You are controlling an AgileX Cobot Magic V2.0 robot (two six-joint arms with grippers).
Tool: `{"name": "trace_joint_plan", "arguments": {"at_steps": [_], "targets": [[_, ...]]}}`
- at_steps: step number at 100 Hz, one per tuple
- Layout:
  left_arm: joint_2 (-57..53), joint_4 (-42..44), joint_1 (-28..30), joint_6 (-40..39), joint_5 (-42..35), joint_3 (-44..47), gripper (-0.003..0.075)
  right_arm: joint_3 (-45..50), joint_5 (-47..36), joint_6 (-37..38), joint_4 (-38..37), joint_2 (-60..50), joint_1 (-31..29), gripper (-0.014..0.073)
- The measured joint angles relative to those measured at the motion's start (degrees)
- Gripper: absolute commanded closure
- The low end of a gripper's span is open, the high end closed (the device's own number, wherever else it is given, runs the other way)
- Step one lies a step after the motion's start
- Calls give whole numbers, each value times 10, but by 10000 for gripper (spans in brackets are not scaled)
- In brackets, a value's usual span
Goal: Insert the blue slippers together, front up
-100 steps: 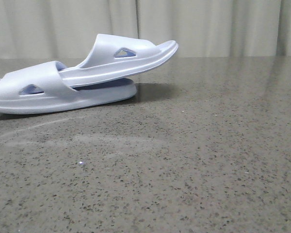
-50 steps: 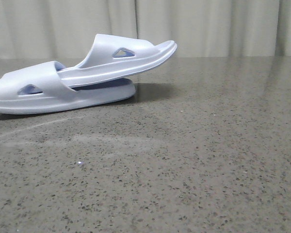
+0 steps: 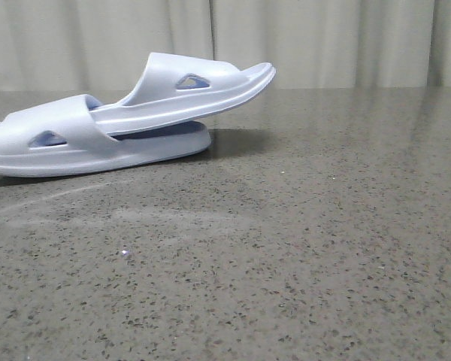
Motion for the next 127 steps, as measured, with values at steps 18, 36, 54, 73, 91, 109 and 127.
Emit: {"name": "trace_joint_plan", "arguments": {"at_steps": [18, 36, 54, 73, 91, 109, 127], "targets": [[0, 0, 0, 0, 0, 0, 705, 0, 95, 1, -8, -96, -22, 679], [0, 0, 0, 0, 1, 0, 705, 0, 136, 2, -8, -107, -32, 679], [0, 0, 0, 0, 1, 0, 705, 0, 139, 3, -8, -107, -32, 679], [0, 0, 0, 0, 1, 0, 705, 0, 139, 5, -8, -107, -32, 679], [0, 0, 0, 0, 1, 0, 705, 0, 139, 5, -8, -107, -32, 679], [0, 0, 0, 0, 1, 0, 705, 0, 139, 5, -8, -107, -32, 679], [0, 0, 0, 0, 1, 0, 705, 0, 139, 5, -8, -107, -32, 679]]}}
